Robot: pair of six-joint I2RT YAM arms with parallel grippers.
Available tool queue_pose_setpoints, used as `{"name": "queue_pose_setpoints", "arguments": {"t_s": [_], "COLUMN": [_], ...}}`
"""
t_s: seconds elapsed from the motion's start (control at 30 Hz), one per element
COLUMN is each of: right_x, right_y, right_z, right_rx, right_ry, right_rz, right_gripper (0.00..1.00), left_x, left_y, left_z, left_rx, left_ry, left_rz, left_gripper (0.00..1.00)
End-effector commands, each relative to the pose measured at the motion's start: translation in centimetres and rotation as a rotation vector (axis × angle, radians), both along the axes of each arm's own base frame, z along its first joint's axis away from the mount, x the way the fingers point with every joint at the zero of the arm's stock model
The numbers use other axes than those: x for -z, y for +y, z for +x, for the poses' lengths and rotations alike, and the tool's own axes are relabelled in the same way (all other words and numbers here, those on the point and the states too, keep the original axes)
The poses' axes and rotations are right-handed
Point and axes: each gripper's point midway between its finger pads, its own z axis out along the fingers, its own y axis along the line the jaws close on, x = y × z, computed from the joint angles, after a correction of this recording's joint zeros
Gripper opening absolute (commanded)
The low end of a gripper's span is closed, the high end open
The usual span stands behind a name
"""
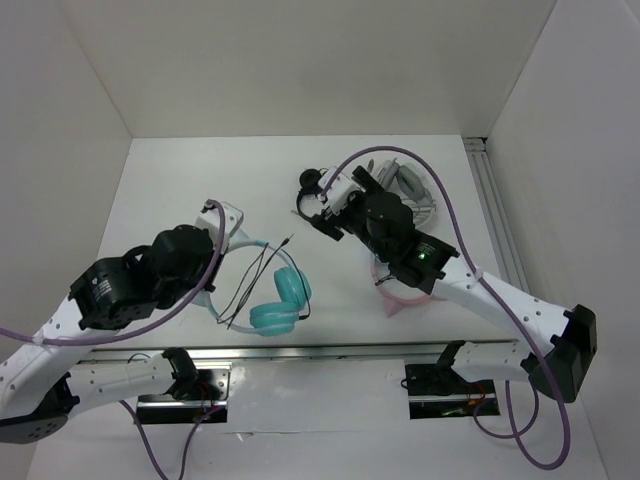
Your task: Wrap the headphones
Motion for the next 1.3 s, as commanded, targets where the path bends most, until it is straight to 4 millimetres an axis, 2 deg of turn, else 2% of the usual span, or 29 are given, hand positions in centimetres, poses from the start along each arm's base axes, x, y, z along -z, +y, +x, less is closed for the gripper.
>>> {"name": "queue_pose_setpoints", "arguments": {"t_s": [0.0,0.03,0.1,0.13,0.37,0.4,0.47,0.5,0.53,0.57,0.63,0.7,0.73,0.8,0.83,0.87,0.93,0.97,1.0,1.03,1.07,1.1,1.13,1.17,1.27], "right_x": [-5.1,-6.3,-6.5,-7.1,-9.2,-8.8,-9.2,-9.6,-9.2,-8.7,-8.5,-6.6,-6.6,-6.1,-5.8,-5.4,-5.2,-4.5,-4.5,-4.0,-4.0,-3.8,-3.3,-3.2,-2.3], "right_y": [-1.4,-2.1,-2.9,-3.4,-5.7,-5.9,-5.9,-5.8,-6.0,-5.4,-5.8,-5.7,-5.9,-4.4,-4.3,-4.0,-3.8,-3.7,-3.7,-3.7,-3.7,-3.7,-3.4,-3.4,-3.4], "right_z": [0.1,0.3,0.4,0.2,-2.5,-2.8,-3.8,-4.2,-4.8,-5.4,-6.0,-6.0,-6.2,-7.0,-7.4,-7.5,-7.8,-7.9,-7.9,-7.7,-7.7,-7.7,-7.9,-7.9,-7.9], "right_rx": [0.093,0.147,0.203,0.23,0.236,0.242,0.205,0.187,0.174,0.141,0.14,0.153,0.153,0.083,0.062,0.054,0.041,0.045,0.045,0.057,0.057,0.057,0.05,0.05,0.063], "right_ry": [-0.052,-0.042,-0.014,0.0,0.055,0.077,0.104,0.111,0.131,0.161,0.176,0.21,0.214,0.259,0.269,0.284,0.286,0.294,0.294,0.297,0.297,0.297,0.306,0.306,0.314], "right_rz": [0.198,0.266,0.306,0.359,0.51,0.511,0.555,0.58,0.582,0.601,0.65,0.641,0.649,0.65,0.645,0.646,0.647,0.635,0.635,0.628,0.628,0.628,0.618,0.618,0.602], "right_gripper": [1.0,1.0,1.0,1.0,1.0,1.0,1.0,1.0,1.0,1.0,1.0,1.0,1.0,1.0,1.0,1.0,1.0,1.0,1.0,1.0,1.0,1.0,1.0,1.0,1.0], "left_x": [-1.3,-0.8,-0.4,0.5,3.3,4.3,4.8,5.4,5.8,6.0,7.8,8.4,8.4,9.9,9.7,9.2,9.9,10.2,9.7,10.2,13.3,13.9,13.4,15.3,15.4], "left_y": [-0.9,-0.7,-0.9,-1.1,-0.2,0.1,0.0,0.7,0.7,0.6,2.6,3.6,5.9,7.4,8.8,9.3,9.6,10.1,10.4,10.7,11.8,12.4,12.3,12.2,12.1], "left_z": [2.1,2.5,3.5,3.8,7.5,8.3,9.3,9.8,10.5,11.5,13.2,15.1,16.5,18.2,19.4,20.8,23.5,24.5,25.9,27.0,28.2,29.0,30.5,31.4,33.6], "left_rx": [-0.128,-0.174,-0.212,-0.229,-0.407,-0.442,-0.48,-0.524,-0.547,-0.557,-0.653,-0.715,-0.797,-0.856,-0.885,-0.896,-0.876,-0.896,-0.905,-0.923,-0.97,-0.997,-0.974,-0.978,-0.959], "left_ry": [-0.079,-0.076,-0.084,-0.072,-0.088,-0.074,-0.073,-0.073,-0.07,-0.079,-0.08,-0.076,-0.102,-0.083,-0.103,-0.139,-0.143,-0.155,-0.174,-0.162,-0.097,-0.095,-0.104,-0.076,-0.101], "left_rz": [-0.117,-0.114,-0.142,-0.136,-0.192,-0.177,-0.199,-0.191,-0.192,-0.223,-0.236,-0.312,-0.332,-0.325,-0.33,-0.363,-0.352,-0.35,-0.361,-0.374,-0.333,-0.326,-0.344,-0.325,-0.319], "left_gripper": [0.0,0.0,0.0,0.0,0.0,0.0,0.0,0.0,0.0,0.0,0.0,0.0,0.0,0.0,0.0,0.0,0.0,0.0,0.0,0.0,0.0,0.0,0.0,0.0,0.0]}}
